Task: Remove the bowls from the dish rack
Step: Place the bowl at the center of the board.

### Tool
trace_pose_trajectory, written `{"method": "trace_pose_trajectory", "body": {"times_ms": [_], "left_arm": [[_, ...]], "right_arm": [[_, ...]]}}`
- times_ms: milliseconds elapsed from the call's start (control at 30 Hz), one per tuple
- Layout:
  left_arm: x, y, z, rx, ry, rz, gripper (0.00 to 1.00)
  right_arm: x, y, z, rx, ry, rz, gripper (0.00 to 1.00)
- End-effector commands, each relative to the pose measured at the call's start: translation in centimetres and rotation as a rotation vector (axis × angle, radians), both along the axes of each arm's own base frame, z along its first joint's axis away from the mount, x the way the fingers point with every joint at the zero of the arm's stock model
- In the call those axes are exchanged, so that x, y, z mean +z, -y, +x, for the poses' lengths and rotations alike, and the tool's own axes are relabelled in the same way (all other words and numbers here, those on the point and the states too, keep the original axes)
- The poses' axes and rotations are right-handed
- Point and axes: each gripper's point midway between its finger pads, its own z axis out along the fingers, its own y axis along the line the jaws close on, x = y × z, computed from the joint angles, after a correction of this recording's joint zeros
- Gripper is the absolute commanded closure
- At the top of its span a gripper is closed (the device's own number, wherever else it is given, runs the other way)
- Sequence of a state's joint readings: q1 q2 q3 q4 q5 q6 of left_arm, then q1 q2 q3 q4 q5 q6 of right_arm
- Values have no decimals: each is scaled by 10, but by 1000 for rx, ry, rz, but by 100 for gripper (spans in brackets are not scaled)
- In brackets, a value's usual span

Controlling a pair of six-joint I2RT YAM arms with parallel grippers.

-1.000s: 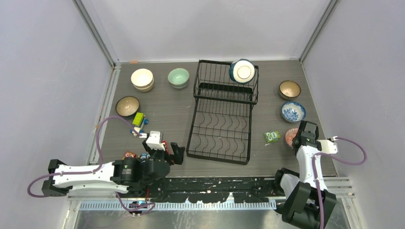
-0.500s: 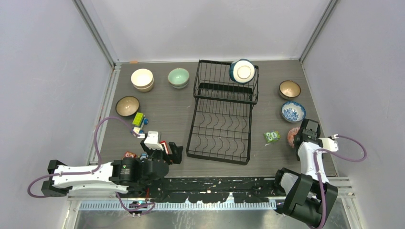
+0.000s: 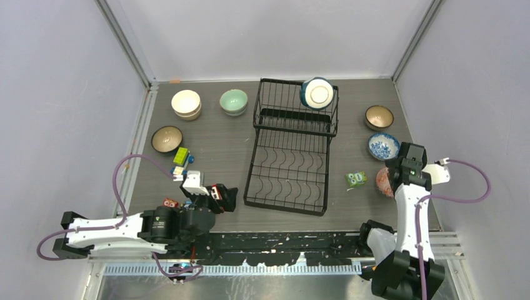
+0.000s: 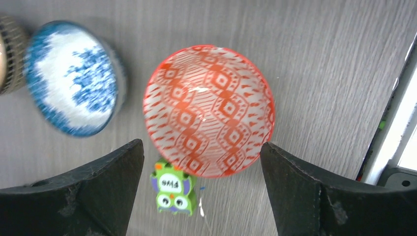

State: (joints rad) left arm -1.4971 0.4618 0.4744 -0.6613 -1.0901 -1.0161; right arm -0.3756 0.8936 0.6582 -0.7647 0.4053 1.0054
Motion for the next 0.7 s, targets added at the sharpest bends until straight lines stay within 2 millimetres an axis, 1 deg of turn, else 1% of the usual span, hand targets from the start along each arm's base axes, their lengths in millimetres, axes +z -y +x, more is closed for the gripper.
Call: {"method": "trace_pose_trajectory", "body": {"times_ms": [0,167,300,400,500,567,600,667], "left_arm": [[23,4,8,45,68,-84,0],[33,14,7,-3,77,-24,0],[43,19,7,-47,106,82,0],[54,30,10,-62,139,106,0],[58,48,12,-97,142,101,0],[51,59,16,-120,108,90,0],[44,67,15,-151,66,75,0],[32,73,17,-159,-16,47,0]], "right_arm": [[47,-10,-3,104,31,-77,8],[82,-25,-3,195,104,-112,7],[122,-51,14,389,224,-149,4],[156,-79,37,567,347,-150,4],[191,-111,65,727,482,-118,4],[211,-135,84,836,560,-82,6],[220,-144,94,874,588,-74,7],[233,-159,110,927,617,-77,7]]}}
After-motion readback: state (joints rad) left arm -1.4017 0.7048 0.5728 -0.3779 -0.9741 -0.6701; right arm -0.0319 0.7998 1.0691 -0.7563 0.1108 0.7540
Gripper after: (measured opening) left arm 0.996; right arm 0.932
